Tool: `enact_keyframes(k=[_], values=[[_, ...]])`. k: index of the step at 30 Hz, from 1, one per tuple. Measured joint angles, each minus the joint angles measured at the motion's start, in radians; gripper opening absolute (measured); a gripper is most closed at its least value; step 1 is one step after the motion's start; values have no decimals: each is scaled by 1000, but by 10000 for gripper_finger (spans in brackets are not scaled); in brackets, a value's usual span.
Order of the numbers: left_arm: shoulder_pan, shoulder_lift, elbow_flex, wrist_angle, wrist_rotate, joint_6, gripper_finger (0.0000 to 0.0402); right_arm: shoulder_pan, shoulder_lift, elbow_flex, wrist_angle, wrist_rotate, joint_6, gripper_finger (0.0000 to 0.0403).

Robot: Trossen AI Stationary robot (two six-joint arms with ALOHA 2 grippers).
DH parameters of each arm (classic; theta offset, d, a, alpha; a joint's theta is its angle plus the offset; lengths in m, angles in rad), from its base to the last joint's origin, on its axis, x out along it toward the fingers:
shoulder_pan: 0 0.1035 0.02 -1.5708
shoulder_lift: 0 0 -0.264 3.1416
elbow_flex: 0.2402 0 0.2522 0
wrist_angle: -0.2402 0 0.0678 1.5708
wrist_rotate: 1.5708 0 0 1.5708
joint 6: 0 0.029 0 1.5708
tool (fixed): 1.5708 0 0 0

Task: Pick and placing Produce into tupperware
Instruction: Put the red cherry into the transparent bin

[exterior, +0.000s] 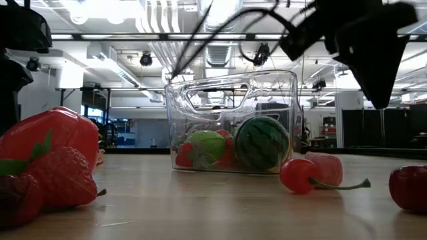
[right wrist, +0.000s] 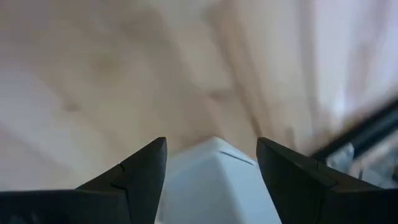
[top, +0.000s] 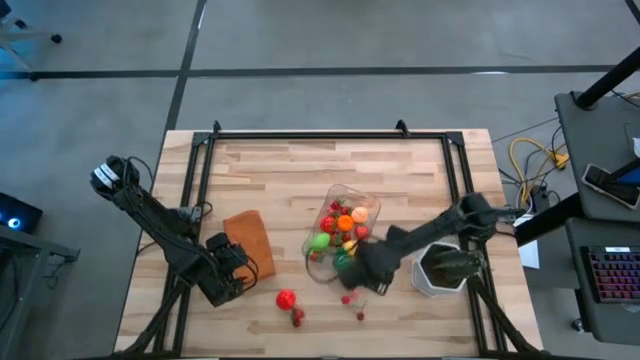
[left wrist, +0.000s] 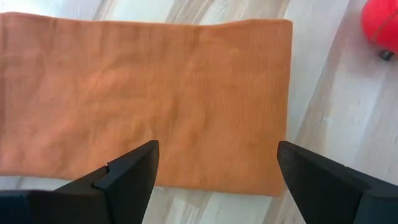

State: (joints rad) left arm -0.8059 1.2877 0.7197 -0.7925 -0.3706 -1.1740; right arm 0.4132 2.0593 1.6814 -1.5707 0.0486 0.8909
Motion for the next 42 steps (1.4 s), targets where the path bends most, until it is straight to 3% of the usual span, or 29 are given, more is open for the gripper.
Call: enact_keyframes(k=[10, 17, 30, 38, 42], values=[[0, -1, 0, -1, 18, -1, 311, -212, -310, -391, 2, -41, 251, 224], [1, -2, 0, 0, 16, -1, 311, -325, -393, -608, 74, -238, 206, 223], [1, -1, 0, 1, 14, -53, 311, -248, -369, -686, 187, -427, 67, 223], [1, -1, -1, 0, -5, -52, 311, -155, -368, -694, 326, -671, 70, 223], [1, -1, -2, 0, -5, -51, 311, -108, -368, -686, 358, -642, 132, 223]])
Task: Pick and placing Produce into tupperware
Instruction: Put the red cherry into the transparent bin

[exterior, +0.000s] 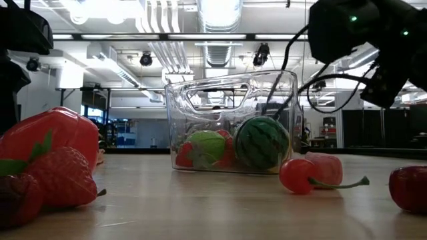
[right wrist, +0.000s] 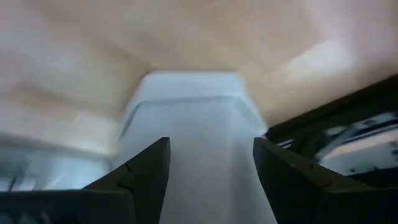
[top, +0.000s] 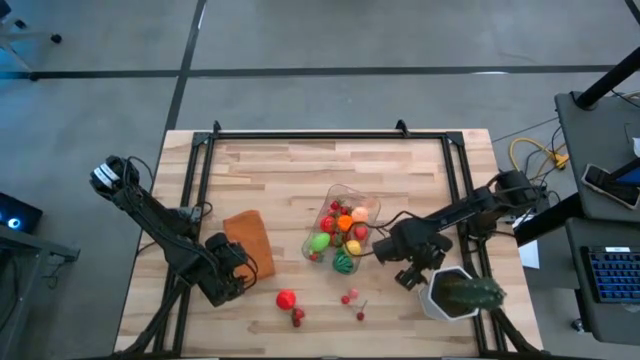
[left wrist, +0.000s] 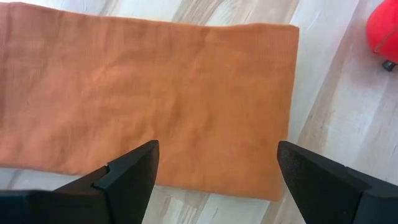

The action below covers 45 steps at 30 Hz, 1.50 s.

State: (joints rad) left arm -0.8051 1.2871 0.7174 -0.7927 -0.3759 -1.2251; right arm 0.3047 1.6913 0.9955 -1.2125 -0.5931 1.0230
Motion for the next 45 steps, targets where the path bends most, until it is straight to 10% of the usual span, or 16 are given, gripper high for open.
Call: enact_keyframes(k=[6, 20, 29, 45], values=[[0, 1, -2, -1, 0, 1, 311, 49, -19, 43, 82, 231, 65, 224], [0, -4, 3, 4, 4, 1, 311, 76, 103, 214, 549, 88, -196, 224], [-1, -5, 2, 7, 38, 0, 311, 167, 317, 419, 532, 120, -450, 224], [-1, -5, -4, 7, 57, 10, 311, 234, 462, 691, 254, 493, -400, 224]])
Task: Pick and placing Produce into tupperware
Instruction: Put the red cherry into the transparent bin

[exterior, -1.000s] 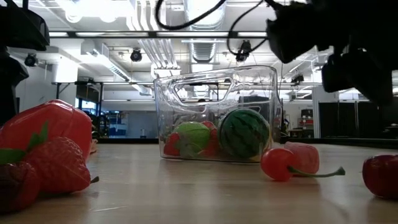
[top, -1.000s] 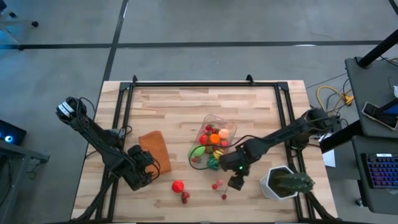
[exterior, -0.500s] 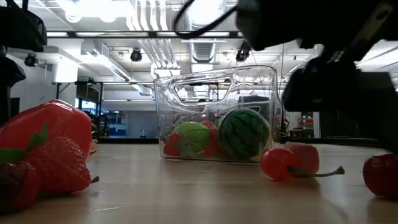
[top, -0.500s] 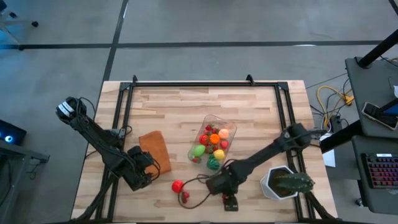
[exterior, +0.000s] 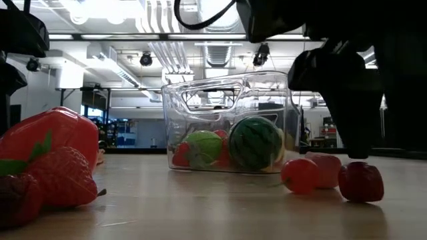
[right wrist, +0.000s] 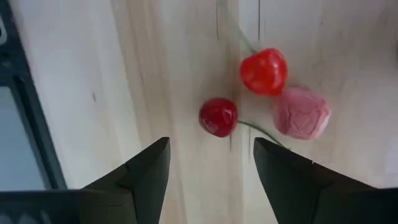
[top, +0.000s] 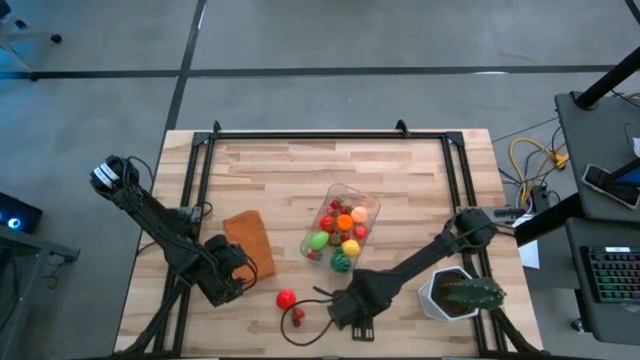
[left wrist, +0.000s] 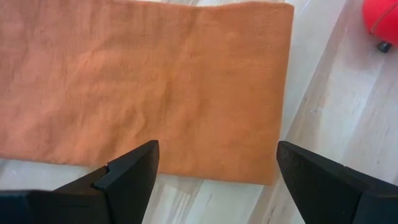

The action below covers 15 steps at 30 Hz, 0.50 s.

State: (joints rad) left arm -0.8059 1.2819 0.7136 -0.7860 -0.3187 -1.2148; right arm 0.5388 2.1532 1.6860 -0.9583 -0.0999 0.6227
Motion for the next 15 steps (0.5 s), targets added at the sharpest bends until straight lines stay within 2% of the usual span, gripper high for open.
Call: enact_keyframes(k=[15], values=[[1, 0, 0, 0, 0, 26, 311, 15, 43, -2, 49, 48, 71, 224]])
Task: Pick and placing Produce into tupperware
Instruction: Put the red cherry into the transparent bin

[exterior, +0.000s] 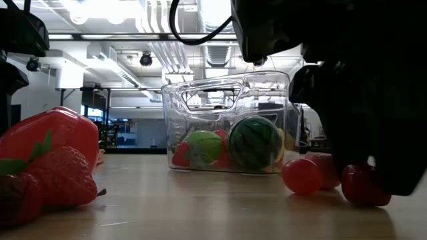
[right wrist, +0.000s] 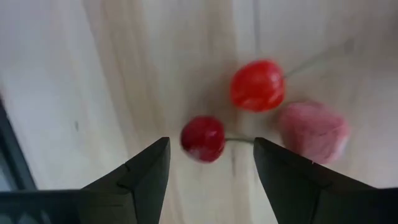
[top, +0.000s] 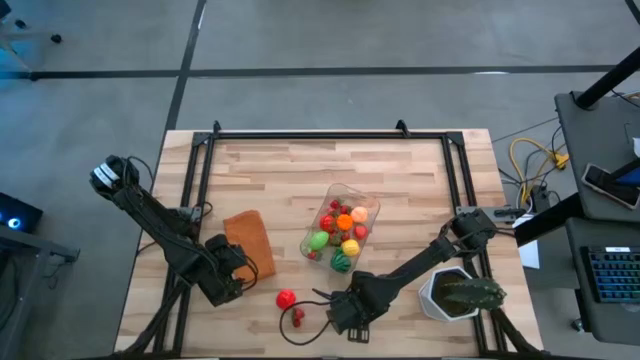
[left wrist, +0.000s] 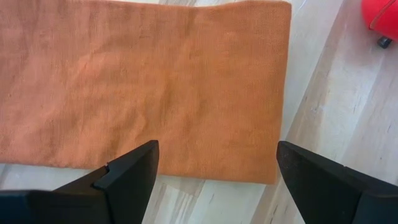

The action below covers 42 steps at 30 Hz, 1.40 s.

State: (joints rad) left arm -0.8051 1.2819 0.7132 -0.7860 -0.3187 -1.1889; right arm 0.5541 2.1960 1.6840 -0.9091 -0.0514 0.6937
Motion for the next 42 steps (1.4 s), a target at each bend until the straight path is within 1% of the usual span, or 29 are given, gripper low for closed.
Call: enact_keyframes(k=[8, 11, 21, 32, 35, 39, 42], values=[[0, 0, 0, 0, 0, 0, 311, 3, 0, -2, 1, 49, 7, 222], [0, 0, 0, 0, 0, 0, 311, 4, 0, -2, 2, 61, 14, 215], [0, 0, 0, 0, 0, 0, 311, 7, 15, -2, 7, 45, 64, 155], [-1, 0, 0, 0, -1, 0, 311, 6, 4, -2, 6, 36, 66, 91], [-1, 0, 0, 0, -4, 0, 311, 7, 2, 24, -12, 22, 66, 78], [-1, 0, 0, 0, -5, 0, 311, 6, 0, 103, -56, 18, 66, 71], [-1, 0, 0, 0, -8, 0, 311, 1, -4, 191, -117, 54, 66, 70]])
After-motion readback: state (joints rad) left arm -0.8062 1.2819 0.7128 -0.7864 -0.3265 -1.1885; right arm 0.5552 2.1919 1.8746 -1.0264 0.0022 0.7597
